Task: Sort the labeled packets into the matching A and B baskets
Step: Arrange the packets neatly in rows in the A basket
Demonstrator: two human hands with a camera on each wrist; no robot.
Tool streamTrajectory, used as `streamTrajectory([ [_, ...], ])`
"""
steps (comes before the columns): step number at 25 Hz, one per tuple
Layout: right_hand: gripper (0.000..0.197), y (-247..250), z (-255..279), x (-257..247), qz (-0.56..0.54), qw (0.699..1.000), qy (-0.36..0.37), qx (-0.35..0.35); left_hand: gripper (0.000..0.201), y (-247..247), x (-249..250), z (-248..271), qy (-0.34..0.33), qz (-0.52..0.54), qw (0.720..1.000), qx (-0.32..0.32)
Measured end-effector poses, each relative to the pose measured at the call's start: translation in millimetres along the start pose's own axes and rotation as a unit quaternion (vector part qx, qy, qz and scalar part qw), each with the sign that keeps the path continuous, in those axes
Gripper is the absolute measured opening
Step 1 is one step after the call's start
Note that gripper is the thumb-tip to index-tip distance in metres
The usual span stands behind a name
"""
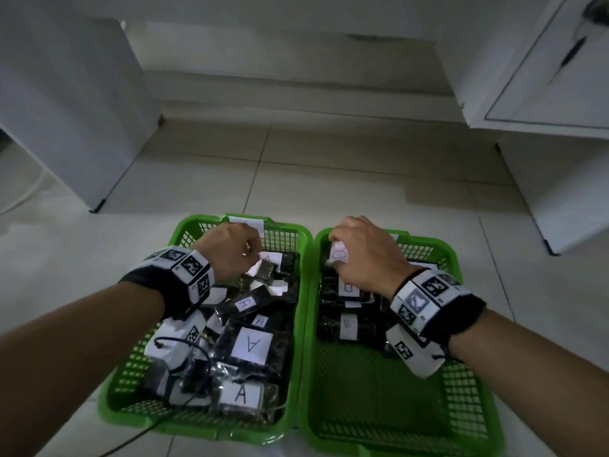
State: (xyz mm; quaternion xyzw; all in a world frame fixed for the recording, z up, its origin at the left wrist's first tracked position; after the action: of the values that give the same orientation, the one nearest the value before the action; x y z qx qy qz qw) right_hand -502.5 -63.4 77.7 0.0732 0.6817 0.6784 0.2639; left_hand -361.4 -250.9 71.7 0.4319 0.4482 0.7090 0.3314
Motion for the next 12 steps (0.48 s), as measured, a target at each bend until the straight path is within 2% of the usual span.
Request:
streamTrajectory([
  [3, 0.025, 19, -13, -38, 0.050, 0.997, 0.021, -0.052, 0.014, 10, -27, -14, 0.000, -0.046, 0.999, -0.011],
  [5, 0.030, 26, -18, -63, 0.095, 0.986, 0.031, -0.133, 0.016, 8, -43, -25, -0.004, -0.061, 0.997, -0.037],
  [8, 0.034, 33, -27, -91, 0.130, 0.959, 0.014, -0.250, 0.026, -13, -54, -32, -0.026, -0.066, 0.991, -0.115],
  [10, 0.030, 29, -40, -104, 0.146, 0.951, -0.009, -0.274, 0.034, -27, -54, -30, -0.076, -0.101, 0.980, -0.156],
  [12, 0.028, 16, -54, -115, 0.138, 0.954, -0.042, -0.264, 0.038, -34, -57, -30, -0.111, -0.119, 0.971, -0.176],
])
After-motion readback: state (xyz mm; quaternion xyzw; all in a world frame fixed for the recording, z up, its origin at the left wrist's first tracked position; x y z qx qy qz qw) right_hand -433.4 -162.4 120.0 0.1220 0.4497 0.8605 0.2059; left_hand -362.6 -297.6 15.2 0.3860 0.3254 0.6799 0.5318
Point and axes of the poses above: each hand's wrist, its own z-axis away from the middle knuckle, its own y-axis out of the back of the hand, x = y × z, the point moved 5 cm from there along -z, towards the middle knuckle, and after that the axes turned 2 degrees about -x, right-handed, at the moved point
